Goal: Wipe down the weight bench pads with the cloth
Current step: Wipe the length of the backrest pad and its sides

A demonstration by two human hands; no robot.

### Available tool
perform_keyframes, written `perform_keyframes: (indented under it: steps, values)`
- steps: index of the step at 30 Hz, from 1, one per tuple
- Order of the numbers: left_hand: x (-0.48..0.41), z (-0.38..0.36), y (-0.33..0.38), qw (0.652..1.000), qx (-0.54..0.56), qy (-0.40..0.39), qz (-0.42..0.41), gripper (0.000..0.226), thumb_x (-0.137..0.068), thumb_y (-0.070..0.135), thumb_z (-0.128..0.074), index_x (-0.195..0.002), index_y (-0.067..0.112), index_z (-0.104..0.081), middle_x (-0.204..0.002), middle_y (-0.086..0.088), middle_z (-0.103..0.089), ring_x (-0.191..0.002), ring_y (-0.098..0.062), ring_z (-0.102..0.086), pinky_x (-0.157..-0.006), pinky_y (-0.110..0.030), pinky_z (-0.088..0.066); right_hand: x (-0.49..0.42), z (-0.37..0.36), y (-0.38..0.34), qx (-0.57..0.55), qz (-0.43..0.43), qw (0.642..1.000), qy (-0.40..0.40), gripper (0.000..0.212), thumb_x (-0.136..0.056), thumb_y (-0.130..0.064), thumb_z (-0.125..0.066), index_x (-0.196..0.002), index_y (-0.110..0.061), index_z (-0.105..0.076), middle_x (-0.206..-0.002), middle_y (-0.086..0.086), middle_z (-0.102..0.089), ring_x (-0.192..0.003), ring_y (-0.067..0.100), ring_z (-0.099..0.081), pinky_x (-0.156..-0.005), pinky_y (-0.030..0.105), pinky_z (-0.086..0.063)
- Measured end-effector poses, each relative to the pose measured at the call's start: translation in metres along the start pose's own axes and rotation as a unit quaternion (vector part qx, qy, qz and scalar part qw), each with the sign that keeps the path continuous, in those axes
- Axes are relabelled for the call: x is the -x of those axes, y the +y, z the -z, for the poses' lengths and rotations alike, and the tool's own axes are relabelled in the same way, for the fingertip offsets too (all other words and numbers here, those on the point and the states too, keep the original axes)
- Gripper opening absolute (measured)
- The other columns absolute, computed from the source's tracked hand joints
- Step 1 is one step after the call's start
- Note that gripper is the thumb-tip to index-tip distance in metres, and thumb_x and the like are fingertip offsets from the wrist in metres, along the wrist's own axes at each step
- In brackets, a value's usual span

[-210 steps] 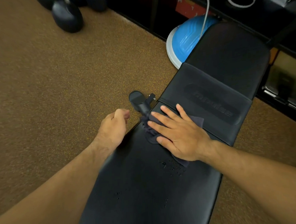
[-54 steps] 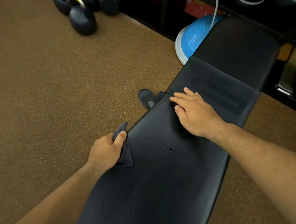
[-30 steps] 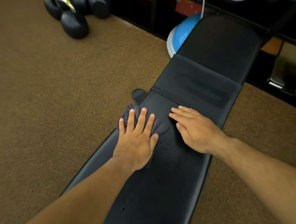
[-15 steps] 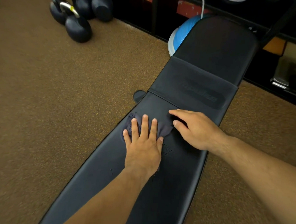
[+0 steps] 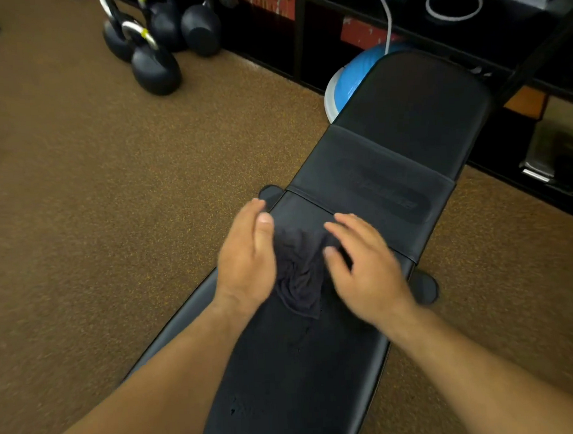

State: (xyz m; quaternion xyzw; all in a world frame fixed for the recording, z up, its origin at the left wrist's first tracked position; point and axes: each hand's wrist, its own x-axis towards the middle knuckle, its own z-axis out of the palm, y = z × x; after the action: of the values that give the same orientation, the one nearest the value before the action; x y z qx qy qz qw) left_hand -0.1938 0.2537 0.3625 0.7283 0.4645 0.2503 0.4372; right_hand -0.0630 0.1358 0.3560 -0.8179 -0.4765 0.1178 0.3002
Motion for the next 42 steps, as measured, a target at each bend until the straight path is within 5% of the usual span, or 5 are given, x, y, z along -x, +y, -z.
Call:
perform_keyframes:
  steps: [7,17,25,35,42]
  values:
    - [-0.014,0.034,-0.029,0.995,-0.075,0.049,0.04,0.036,-0.103,0.032,-0.04,-0.084,0.011,-0.062,-0.085,0.001,-0.061,-0.085,-0.021,-0.057,-0.083,-0.041,-0.045,-0.006,-0.081,-0.063,0.163,-0.074,0.97,-0.163,0.085,-0.081,-0.084,-0.022,-0.152,-0.044,0.002,-0.161,0.001,0.019,-0.141,0.038,0.031,-0.105,0.074,0.01]
    - [-0.008,0.037,-0.055,0.979,-0.137,-0.114,0.097,0.044,-0.102,0.045,-0.03,-0.109,0.02,-0.066,-0.11,-0.003,-0.066,-0.108,-0.024,-0.057,-0.098,-0.041,-0.043,0.0,-0.076,-0.019,0.235,0.024,0.965,-0.117,0.054,-0.1,-0.047,-0.032,-0.151,-0.027,-0.033,-0.16,0.006,-0.024,-0.149,0.029,-0.009,-0.115,0.058,-0.005]
    - [-0.006,0.044,-0.056,0.971,-0.147,-0.151,0.11,0.047,-0.104,0.044,-0.031,-0.14,0.023,-0.051,-0.143,0.003,-0.052,-0.135,-0.017,-0.042,-0.111,-0.029,-0.027,0.008,-0.061,-0.009,0.241,-0.079,0.963,-0.09,0.054,-0.104,-0.041,-0.022,-0.155,-0.024,-0.02,-0.164,0.002,-0.009,-0.15,0.024,0.006,-0.118,0.054,0.002]
    - [0.001,0.038,-0.062,0.974,-0.159,-0.14,0.076,0.047,-0.104,0.036,-0.029,-0.145,0.02,-0.045,-0.15,0.006,-0.043,-0.141,-0.009,-0.032,-0.114,-0.024,-0.017,0.015,-0.088,-0.029,0.229,0.039,0.964,-0.126,0.05,-0.104,-0.038,-0.029,-0.15,-0.02,-0.034,-0.16,0.004,-0.025,-0.149,0.025,-0.012,-0.116,0.056,-0.008]
    - [0.002,0.04,-0.063,0.975,-0.142,-0.146,0.086,0.046,-0.104,0.038,-0.03,-0.145,0.021,-0.045,-0.15,0.009,-0.042,-0.141,-0.008,-0.031,-0.114,-0.023,-0.015,0.05,-0.04,0.025,0.227,-0.132,0.964,-0.05,0.057,-0.099,-0.045,-0.021,-0.151,-0.025,-0.034,-0.161,0.001,-0.022,-0.15,0.024,-0.007,-0.117,0.058,-0.009]
